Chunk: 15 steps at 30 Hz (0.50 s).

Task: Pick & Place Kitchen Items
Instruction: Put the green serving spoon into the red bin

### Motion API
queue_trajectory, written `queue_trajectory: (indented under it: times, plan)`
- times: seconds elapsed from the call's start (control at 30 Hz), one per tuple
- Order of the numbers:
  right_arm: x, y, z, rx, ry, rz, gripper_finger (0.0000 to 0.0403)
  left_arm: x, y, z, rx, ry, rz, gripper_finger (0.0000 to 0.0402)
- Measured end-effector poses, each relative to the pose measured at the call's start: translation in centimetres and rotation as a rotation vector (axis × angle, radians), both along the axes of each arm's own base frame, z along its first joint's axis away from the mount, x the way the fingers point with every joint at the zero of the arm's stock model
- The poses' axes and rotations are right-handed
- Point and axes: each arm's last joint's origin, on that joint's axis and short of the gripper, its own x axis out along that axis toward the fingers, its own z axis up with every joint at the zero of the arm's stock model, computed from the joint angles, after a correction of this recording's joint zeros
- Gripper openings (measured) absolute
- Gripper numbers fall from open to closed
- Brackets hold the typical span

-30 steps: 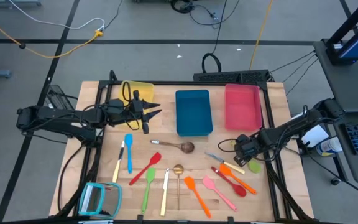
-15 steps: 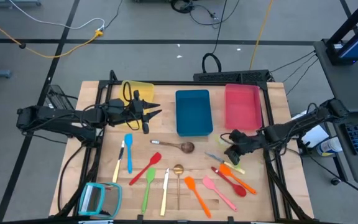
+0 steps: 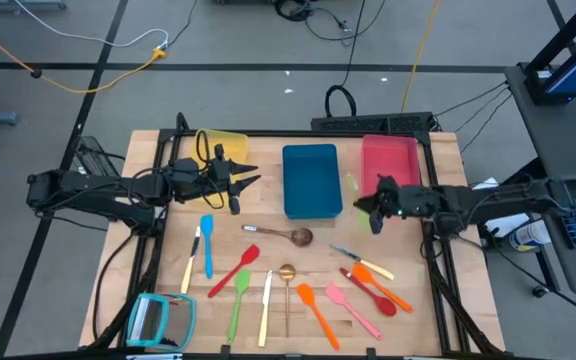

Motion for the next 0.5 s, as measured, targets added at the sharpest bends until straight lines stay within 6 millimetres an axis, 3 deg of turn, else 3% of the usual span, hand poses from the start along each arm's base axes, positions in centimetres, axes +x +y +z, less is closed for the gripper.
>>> queue_trajectory:
  times: [0.3,0.5]
  plan:
    - [-2.4,-3.4,1.9,-0.111,0.124,-0.185,0.0031,0.0,0.0,0.0,0.001,-0.001,0.0,0.0111]
    - [-4.0,-5.6,0.6,-0.103,0.302,-0.408,0.0042,0.0,0.0,0.0,0.029,0.007,-0.002,0.0111]
